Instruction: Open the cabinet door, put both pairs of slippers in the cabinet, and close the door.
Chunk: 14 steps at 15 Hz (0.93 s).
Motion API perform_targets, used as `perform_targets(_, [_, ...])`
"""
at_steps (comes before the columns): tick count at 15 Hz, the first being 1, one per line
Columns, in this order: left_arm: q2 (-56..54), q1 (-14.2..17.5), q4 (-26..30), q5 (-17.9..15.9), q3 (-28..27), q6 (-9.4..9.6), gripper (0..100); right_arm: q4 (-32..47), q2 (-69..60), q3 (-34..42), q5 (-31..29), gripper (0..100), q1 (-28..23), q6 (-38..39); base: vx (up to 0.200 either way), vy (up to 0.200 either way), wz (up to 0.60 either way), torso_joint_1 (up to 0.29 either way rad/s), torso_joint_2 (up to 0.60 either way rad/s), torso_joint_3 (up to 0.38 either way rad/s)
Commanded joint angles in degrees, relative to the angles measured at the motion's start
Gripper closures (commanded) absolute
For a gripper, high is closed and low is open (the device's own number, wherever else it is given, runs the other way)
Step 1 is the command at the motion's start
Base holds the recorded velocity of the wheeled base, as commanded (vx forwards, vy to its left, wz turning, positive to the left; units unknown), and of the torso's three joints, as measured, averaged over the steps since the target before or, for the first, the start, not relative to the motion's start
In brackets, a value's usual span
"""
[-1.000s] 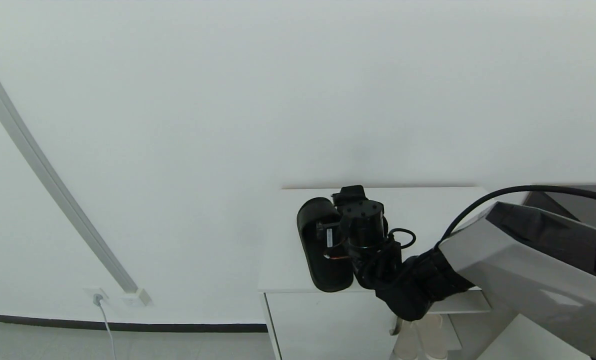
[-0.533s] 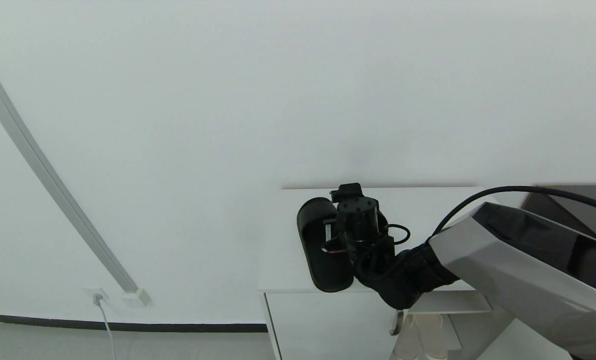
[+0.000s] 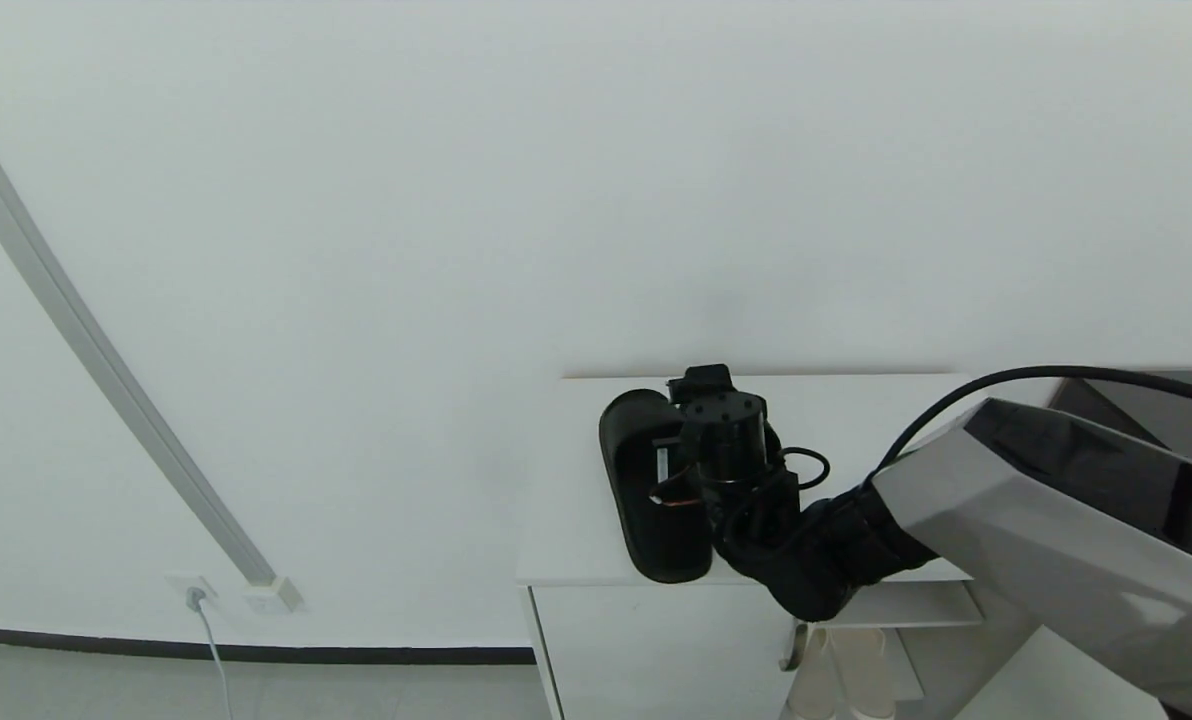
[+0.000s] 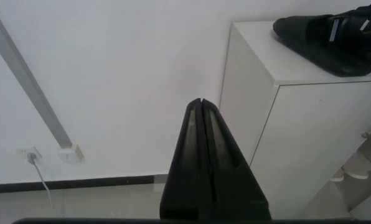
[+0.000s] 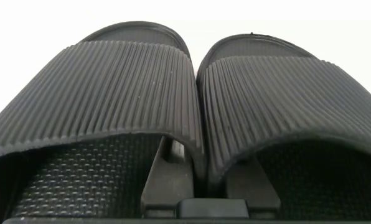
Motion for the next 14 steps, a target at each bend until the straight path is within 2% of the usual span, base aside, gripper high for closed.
perform_targets(1, [0.00,0.00,-0.01,0.01,0.00,0.02,100,0.05,-9.58,5.79,0.81,100,0.68,-0.29,0.000,0.000,0.00,0.000,0.00,0.000])
perform_targets(3, [0.00,0.00,-0.01,0.10,0.00,0.02,100,0.05,-18.20,15.11,3.88,100,2.00,-1.87,0.000,0.000,0.00,0.000,0.00,0.000])
perform_targets(4, [0.00,0.00,-0.01,0.01,0.00,0.02,100,0.05,-19.87,17.22,4.06,100,2.52,-1.87,0.000,0.000,0.00,0.000,0.00,0.000])
perform_targets(6, [0.00,0.00,-0.01,0.01,0.00,0.02,100,-0.04,-28.13,29.00,6.43,100,5.51,-1.61,0.000,0.000,0.00,0.000,0.00,0.000])
perform_targets(9, [0.00,0.00,-0.01,0.01,0.00,0.02,100,-0.13,-37.27,39.72,7.57,100,9.11,-1.08,0.000,0.000,0.00,0.000,0.00,0.000])
perform_targets(12, [0.00,0.00,-0.01,0.01,0.00,0.02,100,0.40,-42.72,45.96,11.00,100,11.05,-1.08,0.000,0.000,0.00,0.000,0.00,0.000])
perform_targets(14, [0.00,0.00,-0.01,0.01,0.00,-0.07,100,0.66,-42.37,46.49,11.09,100,11.05,-0.99,0.000,0.000,0.00,0.000,0.00,0.000])
